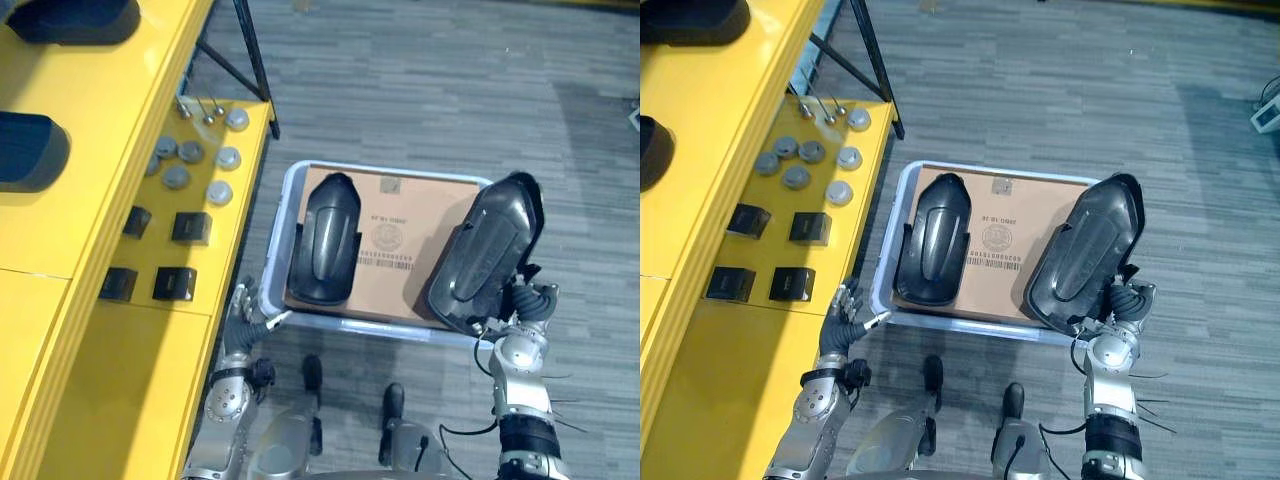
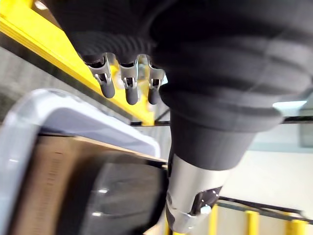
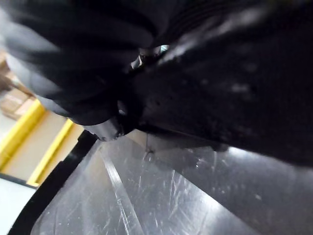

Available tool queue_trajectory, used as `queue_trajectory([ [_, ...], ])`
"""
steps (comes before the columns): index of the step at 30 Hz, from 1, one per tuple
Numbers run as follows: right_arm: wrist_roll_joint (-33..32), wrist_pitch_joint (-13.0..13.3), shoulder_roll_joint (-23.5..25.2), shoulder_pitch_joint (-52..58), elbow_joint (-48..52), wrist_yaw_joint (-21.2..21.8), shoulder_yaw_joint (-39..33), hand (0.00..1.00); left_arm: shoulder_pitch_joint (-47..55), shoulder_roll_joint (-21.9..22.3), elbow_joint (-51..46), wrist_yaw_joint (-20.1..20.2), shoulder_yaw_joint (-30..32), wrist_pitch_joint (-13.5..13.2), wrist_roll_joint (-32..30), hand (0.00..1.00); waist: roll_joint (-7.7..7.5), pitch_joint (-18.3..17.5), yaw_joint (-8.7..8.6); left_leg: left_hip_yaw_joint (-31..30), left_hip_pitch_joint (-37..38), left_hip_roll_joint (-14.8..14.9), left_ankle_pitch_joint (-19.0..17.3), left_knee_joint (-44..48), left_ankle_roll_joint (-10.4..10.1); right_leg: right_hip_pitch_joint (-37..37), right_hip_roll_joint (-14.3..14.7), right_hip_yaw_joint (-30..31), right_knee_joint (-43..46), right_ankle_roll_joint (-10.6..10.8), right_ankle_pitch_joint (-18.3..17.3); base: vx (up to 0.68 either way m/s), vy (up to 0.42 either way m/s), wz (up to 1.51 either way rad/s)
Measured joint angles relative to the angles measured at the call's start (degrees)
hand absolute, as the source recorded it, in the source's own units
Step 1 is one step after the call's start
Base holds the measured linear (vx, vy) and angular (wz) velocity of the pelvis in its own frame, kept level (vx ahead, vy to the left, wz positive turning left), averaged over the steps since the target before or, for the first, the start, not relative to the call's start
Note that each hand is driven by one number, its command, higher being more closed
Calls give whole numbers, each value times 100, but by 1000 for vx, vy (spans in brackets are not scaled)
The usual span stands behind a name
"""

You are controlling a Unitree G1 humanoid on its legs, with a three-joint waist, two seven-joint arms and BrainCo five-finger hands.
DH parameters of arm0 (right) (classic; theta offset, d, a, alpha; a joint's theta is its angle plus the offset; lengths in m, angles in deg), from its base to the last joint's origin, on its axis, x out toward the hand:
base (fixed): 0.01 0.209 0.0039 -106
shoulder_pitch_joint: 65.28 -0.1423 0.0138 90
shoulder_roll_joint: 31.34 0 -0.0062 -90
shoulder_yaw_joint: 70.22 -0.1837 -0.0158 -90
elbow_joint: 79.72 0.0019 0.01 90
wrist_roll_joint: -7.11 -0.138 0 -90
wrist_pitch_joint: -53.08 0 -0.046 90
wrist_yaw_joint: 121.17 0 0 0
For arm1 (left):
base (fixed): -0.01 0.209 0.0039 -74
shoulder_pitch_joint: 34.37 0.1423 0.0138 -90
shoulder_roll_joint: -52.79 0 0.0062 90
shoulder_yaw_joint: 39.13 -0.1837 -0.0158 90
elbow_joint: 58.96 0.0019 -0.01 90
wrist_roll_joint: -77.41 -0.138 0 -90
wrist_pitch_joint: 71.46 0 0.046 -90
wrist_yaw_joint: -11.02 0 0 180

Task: Walk over and take plastic housings, then place them on the shelf

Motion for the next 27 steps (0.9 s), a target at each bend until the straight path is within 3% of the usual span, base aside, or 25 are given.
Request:
queue_trajectory([
  [8, 810, -83, 252, -90, 718, 26, 1057, 100, -589, 104, -344, -259, -803, 5, -38, 0, -24, -352, 21, 16, 152, -3, 7, -1, 2, 118, -7, 6, 14, 0, 1, -4, 1, 0],
  [16, 978, -98, 503, -105, 1174, 186, 2098, 100, -1102, 119, -3, -411, -1347, 449, -651, 0, -70, -639, 3, 130, 208, 26, 7, -3, 1, 112, 9, 148, 29, -12, 12, -17, 3, -7],
  [23, 968, -99, 502, -104, 1174, 283, 2314, 100, -1236, 115, 469, -616, -1495, 662, -796, 0, -144, -753, 1, 156, 249, 38, 6, -4, 0, 111, 18, 171, 39, -21, 17, 0, -1, -1],
  [24, 966, -102, 491, -104, 1173, 283, 2361, 100, -1244, 115, 556, -619, -1516, 667, -793, 100, -154, -793, -1, 170, 249, 38, 5, -4, -1, 106, 18, 177, 37, -23, 19, -1, 1, -5],
  [27, 965, -102, 424, -103, 1173, 280, 2546, 100, -1278, 112, 717, -619, -1547, 672, -679, 100, -166, -911, -4, 185, 257, 41, 1, -4, -6, 106, 19, 197, 34, -24, 19, 1, 0, -1],
])
